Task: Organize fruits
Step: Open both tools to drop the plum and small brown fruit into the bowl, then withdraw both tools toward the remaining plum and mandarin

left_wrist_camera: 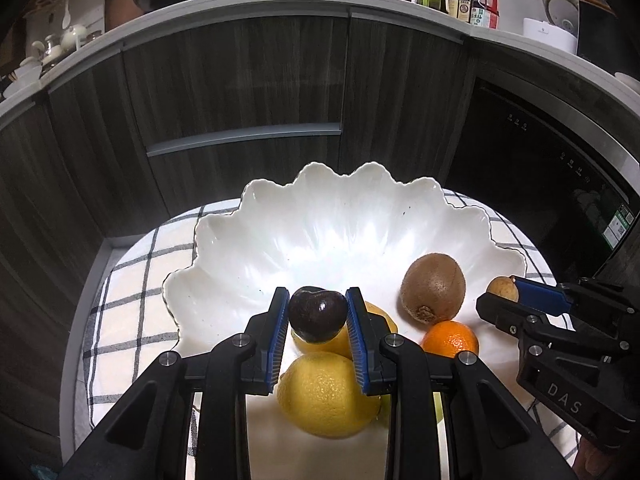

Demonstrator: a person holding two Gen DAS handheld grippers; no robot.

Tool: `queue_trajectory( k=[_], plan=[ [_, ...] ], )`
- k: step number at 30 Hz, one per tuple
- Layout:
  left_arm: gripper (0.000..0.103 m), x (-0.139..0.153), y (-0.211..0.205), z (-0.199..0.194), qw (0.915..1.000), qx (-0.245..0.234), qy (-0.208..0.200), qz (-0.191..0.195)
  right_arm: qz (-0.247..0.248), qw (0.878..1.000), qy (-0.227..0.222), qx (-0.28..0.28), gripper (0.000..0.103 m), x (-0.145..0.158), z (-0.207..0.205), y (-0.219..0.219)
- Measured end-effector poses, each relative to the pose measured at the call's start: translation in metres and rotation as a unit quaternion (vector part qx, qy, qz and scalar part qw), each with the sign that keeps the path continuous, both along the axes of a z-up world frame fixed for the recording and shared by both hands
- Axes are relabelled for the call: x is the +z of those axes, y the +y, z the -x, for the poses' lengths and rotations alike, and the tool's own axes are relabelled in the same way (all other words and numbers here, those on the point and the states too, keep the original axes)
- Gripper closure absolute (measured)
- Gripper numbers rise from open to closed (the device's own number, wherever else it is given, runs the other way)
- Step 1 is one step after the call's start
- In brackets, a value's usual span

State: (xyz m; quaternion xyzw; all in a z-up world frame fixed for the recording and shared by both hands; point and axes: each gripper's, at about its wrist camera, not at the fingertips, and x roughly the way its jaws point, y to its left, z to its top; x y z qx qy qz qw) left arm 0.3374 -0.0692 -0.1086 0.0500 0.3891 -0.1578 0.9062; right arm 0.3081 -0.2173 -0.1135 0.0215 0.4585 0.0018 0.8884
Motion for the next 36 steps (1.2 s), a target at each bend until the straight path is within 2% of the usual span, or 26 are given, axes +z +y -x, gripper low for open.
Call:
queue_trajectory(
  k=[2, 3, 4, 7, 8, 11, 13, 18, 23, 36],
  plan=[
    [0.056, 0.0, -0.001, 0.001, 1.0, 0.001, -0.002, -0.006, -0.002, 1.0, 0.001, -0.001, 0.074, 0.0, 0.001, -0.001],
    [0.043, 0.001, -0.001, 0.002, 0.9999, 0.003, -0.004, -0.009, -0.001, 1.0, 0.002, -0.002, 0.073, 0.0, 0.001, -0.001],
    [0.039, 0.001, -0.001, 0.003, 0.9999, 0.005, -0.007, -0.011, 0.002, 1.0, 0.001, -0.003, 0.066, 0.0, 0.001, -0.001],
    [0.035, 0.004, 0.002, 0.005, 0.9998, 0.011, -0.008, -0.015, 0.014, 1.0, -0.016, -0.018, 0.026, 0.007, 0.006, -0.002],
    [0.034, 0.005, 0.002, 0.006, 0.9998, 0.013, -0.008, -0.013, 0.018, 0.999, -0.022, -0.021, 0.02, 0.009, 0.008, -0.001],
    [0.026, 0.01, 0.005, 0.009, 0.9994, 0.021, -0.018, -0.02, 0.039, 0.998, -0.036, -0.024, 0.02, 0.018, 0.014, 0.001],
    [0.017, 0.015, 0.008, 0.012, 0.999, 0.029, -0.025, -0.023, 0.046, 0.998, -0.04, -0.032, 0.02, 0.021, 0.016, 0.0],
    [0.006, 0.028, 0.014, 0.023, 0.9979, 0.041, -0.041, -0.026, 0.056, 0.996, -0.047, -0.044, 0.016, 0.029, 0.023, -0.003],
    [0.005, 0.04, 0.017, 0.037, 0.9954, 0.052, -0.068, -0.042, 0.067, 0.995, -0.053, -0.053, 0.015, 0.036, 0.031, -0.004],
    [0.005, 0.051, 0.024, 0.082, 0.9915, 0.083, -0.092, -0.042, 0.063, 0.991, -0.08, -0.086, 0.015, 0.047, 0.075, -0.01]
  ],
)
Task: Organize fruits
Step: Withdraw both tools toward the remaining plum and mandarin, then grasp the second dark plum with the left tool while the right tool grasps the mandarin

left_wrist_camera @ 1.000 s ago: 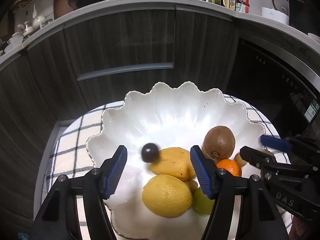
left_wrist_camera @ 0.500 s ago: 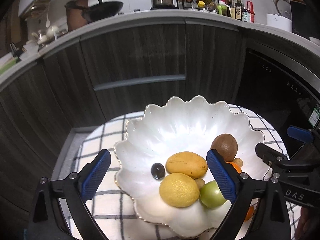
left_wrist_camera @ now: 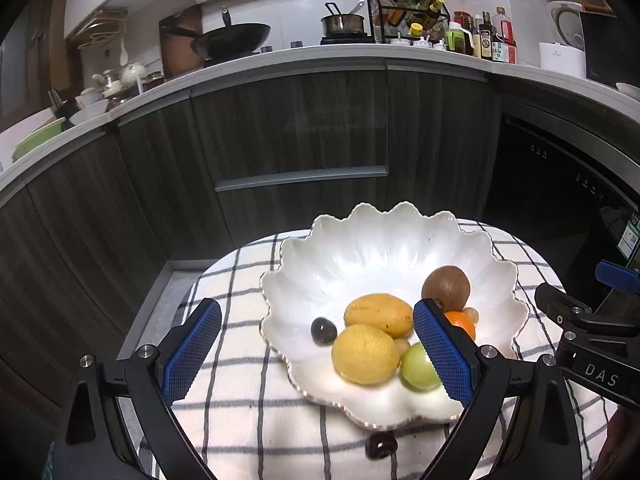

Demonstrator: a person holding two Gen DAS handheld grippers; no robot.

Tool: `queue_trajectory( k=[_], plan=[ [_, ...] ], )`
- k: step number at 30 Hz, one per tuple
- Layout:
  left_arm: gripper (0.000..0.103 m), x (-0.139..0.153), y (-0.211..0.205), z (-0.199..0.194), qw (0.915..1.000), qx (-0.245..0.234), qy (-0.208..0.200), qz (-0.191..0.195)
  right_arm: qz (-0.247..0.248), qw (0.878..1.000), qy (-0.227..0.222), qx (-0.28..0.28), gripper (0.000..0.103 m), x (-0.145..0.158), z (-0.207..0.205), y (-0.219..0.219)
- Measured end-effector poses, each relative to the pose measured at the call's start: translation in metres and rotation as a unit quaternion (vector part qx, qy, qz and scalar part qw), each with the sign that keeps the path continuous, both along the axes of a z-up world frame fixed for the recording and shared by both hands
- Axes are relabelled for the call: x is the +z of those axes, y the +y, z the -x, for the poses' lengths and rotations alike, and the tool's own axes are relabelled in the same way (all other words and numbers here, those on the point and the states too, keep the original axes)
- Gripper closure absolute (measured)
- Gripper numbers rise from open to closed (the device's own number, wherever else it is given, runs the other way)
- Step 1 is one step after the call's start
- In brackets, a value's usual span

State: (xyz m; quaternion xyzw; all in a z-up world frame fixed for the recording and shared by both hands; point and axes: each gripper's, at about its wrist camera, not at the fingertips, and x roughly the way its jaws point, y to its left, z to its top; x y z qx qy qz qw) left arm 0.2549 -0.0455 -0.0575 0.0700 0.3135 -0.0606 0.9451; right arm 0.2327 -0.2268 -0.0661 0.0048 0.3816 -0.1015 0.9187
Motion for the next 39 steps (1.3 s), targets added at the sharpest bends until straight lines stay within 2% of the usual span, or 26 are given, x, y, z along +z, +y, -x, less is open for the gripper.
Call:
queue_trajectory(
  k=[10, 20, 24, 32, 37, 39],
  plan=[
    [0.005, -0.009, 0.006, 0.028, 1.0, 0.004, 0.001, 0.0, 0.004, 1.0, -0.004, 0.008, 0.015, -0.008, 0.026, 0.005],
    [0.007, -0.04, 0.002, 0.051, 0.9995, -0.014, 0.029, 0.002, 0.009, 1.0, 0.013, -0.002, 0.015, -0.034, 0.052, 0.005],
    [0.015, -0.057, 0.002, 0.054, 0.9987, -0.016, 0.049, 0.003, 0.002, 1.0, 0.029, -0.009, 0.015, -0.047, 0.058, 0.003],
    [0.017, -0.085, -0.003, 0.054, 0.9968, -0.02, 0.077, 0.01, -0.01, 0.999, 0.049, -0.012, 0.015, -0.063, 0.062, 0.0],
    [0.034, -0.099, -0.009, 0.046, 0.9941, -0.029, 0.105, 0.01, -0.026, 0.998, 0.063, -0.013, 0.015, -0.07, 0.059, -0.004],
    [0.036, -0.104, -0.011, 0.043, 0.9929, -0.032, 0.114, 0.01, -0.034, 0.997, 0.069, -0.013, 0.015, -0.073, 0.057, -0.006]
  ],
)
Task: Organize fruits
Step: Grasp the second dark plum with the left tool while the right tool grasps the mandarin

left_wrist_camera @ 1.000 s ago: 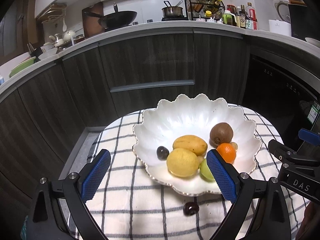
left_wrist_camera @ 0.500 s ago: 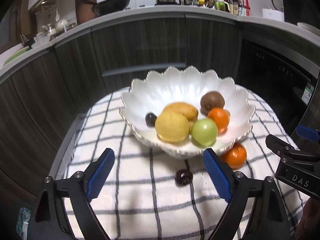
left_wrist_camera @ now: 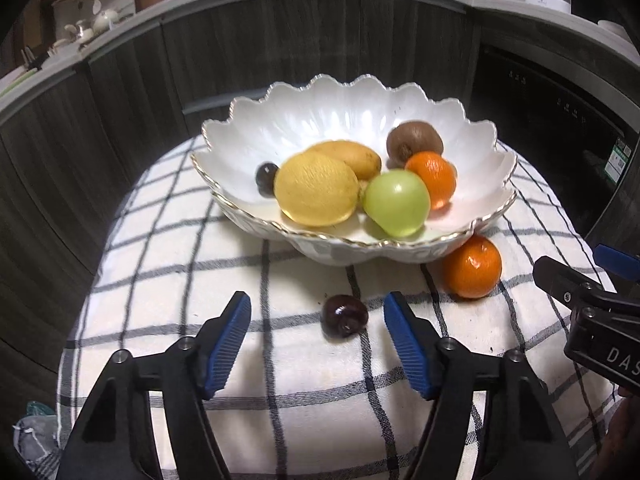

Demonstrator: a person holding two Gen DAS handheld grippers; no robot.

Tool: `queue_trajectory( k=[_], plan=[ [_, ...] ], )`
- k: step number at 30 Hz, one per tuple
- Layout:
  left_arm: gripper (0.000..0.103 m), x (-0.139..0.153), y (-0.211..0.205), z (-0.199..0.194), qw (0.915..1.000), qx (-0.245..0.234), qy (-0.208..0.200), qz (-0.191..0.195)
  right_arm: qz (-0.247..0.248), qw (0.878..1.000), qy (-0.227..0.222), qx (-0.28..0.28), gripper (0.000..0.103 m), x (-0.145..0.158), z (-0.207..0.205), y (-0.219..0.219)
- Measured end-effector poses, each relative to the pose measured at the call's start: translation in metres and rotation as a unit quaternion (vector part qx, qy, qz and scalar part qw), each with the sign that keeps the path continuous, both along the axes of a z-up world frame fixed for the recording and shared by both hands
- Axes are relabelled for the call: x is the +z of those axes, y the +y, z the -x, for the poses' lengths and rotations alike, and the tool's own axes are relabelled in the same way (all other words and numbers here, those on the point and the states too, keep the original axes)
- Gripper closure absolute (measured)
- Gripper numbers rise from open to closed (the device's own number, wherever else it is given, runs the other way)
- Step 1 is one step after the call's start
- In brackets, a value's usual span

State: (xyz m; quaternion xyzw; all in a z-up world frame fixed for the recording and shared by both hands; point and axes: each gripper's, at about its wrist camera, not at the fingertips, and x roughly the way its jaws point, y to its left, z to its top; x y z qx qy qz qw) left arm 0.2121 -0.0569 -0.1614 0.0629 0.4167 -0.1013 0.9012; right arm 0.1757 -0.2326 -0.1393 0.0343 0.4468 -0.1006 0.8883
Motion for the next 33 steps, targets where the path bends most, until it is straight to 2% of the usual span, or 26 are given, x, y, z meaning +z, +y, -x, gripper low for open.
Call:
queue_trajectory(
  k=[5, 8, 10, 15, 21, 27, 33],
  plan=[
    [0.042, -0.007, -0.003, -0.006, 0.9999, -0.003, 0.013, -0.001, -0.005, 1.0, 0.006, 0.004, 0.015, -0.004, -0.003, 0.002],
    [0.051, -0.011, -0.005, -0.009, 0.9997, -0.007, 0.023, 0.005, -0.009, 1.0, 0.009, 0.005, 0.015, -0.006, -0.005, 0.001],
    [0.062, -0.013, -0.006, -0.012, 0.9995, -0.006, 0.028, 0.011, -0.013, 1.0, 0.012, 0.005, 0.015, -0.008, -0.007, 0.0],
    [0.062, -0.021, -0.012, -0.016, 0.9989, -0.011, 0.044, 0.011, -0.017, 1.0, 0.017, 0.003, 0.015, -0.011, -0.009, -0.002],
    [0.075, -0.021, -0.012, -0.017, 0.9989, -0.014, 0.045, 0.01, -0.019, 1.0, 0.018, 0.003, 0.015, -0.013, -0.01, -0.003],
    [0.075, -0.012, -0.003, -0.008, 0.9995, -0.001, 0.031, 0.005, -0.022, 1.0, 0.013, 0.016, 0.015, -0.009, -0.011, 0.003],
    [0.075, -0.001, 0.013, 0.001, 0.9996, 0.023, 0.015, -0.003, -0.019, 0.998, 0.008, 0.053, 0.015, -0.007, -0.015, 0.018]
  ],
)
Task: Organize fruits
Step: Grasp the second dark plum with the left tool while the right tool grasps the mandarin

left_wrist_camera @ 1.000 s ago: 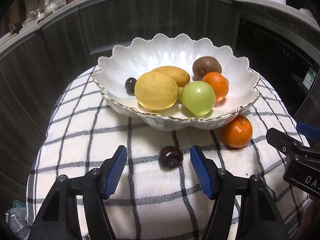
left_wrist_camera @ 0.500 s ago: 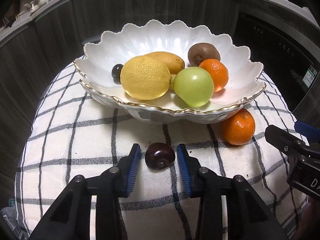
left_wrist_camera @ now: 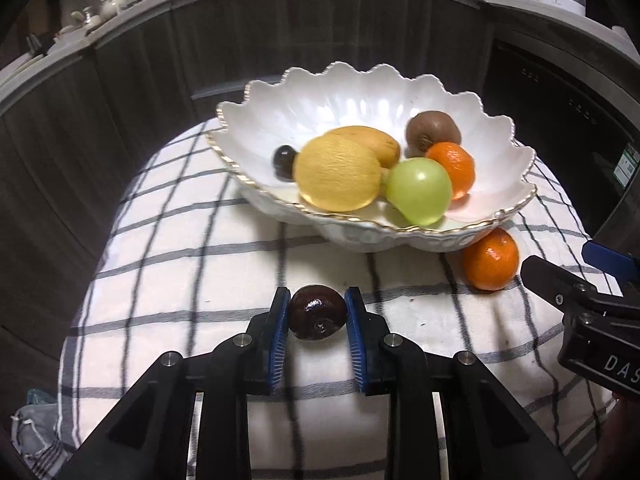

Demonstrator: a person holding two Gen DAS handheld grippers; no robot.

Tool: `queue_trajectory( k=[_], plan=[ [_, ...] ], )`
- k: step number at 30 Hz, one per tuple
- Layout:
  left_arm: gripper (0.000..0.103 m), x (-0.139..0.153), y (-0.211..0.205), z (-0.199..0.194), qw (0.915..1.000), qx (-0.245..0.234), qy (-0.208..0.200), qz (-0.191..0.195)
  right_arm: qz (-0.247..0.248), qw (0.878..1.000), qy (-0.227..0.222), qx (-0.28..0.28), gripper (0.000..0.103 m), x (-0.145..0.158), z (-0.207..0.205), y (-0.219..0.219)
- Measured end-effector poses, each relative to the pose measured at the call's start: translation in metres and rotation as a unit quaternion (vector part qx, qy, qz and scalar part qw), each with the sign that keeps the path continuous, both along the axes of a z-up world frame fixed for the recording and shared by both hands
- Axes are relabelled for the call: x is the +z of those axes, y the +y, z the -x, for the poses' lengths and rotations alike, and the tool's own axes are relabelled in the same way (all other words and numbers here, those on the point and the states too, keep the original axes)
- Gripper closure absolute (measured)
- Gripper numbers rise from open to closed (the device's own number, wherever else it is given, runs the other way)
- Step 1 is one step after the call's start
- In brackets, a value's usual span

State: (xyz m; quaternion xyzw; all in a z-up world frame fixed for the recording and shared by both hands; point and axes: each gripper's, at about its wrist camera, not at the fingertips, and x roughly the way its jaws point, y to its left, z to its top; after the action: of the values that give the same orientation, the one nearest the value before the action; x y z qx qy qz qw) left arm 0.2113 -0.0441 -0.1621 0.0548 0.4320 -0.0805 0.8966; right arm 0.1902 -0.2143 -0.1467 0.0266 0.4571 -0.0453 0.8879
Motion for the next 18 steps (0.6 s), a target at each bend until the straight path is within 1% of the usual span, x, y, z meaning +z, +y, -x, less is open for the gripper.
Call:
queue_trajectory(
  k=[4, 8, 12, 14, 16, 17, 18],
  plan=[
    [0.075, 0.0, 0.012, 0.001, 0.9999, 0.015, 0.002, 0.002, 0.002, 1.0, 0.002, 0.026, 0.016, -0.004, -0.006, 0.013],
    [0.075, -0.001, 0.019, -0.002, 0.9997, 0.024, 0.003, 0.005, 0.009, 0.999, 0.003, 0.04, 0.022, -0.007, -0.013, 0.021],
    [0.075, -0.001, 0.027, -0.004, 0.9994, 0.033, 0.001, 0.009, 0.017, 0.999, 0.009, 0.051, 0.024, -0.013, -0.023, 0.026],
    [0.075, -0.002, 0.03, -0.005, 0.9992, 0.037, 0.001, 0.01, 0.019, 0.998, 0.013, 0.06, 0.031, -0.016, -0.03, 0.03],
    [0.075, -0.004, 0.032, -0.007, 0.9991, 0.041, 0.003, 0.01, 0.022, 0.997, 0.017, 0.067, 0.033, -0.019, -0.035, 0.033],
    [0.075, -0.005, 0.034, -0.007, 0.999, 0.044, 0.004, 0.011, 0.022, 0.997, 0.019, 0.068, 0.037, -0.021, -0.036, 0.035],
    [0.075, -0.005, 0.035, -0.007, 0.9989, 0.045, 0.004, 0.011, 0.021, 0.997, 0.023, 0.071, 0.039, -0.024, -0.038, 0.036]
  ],
)
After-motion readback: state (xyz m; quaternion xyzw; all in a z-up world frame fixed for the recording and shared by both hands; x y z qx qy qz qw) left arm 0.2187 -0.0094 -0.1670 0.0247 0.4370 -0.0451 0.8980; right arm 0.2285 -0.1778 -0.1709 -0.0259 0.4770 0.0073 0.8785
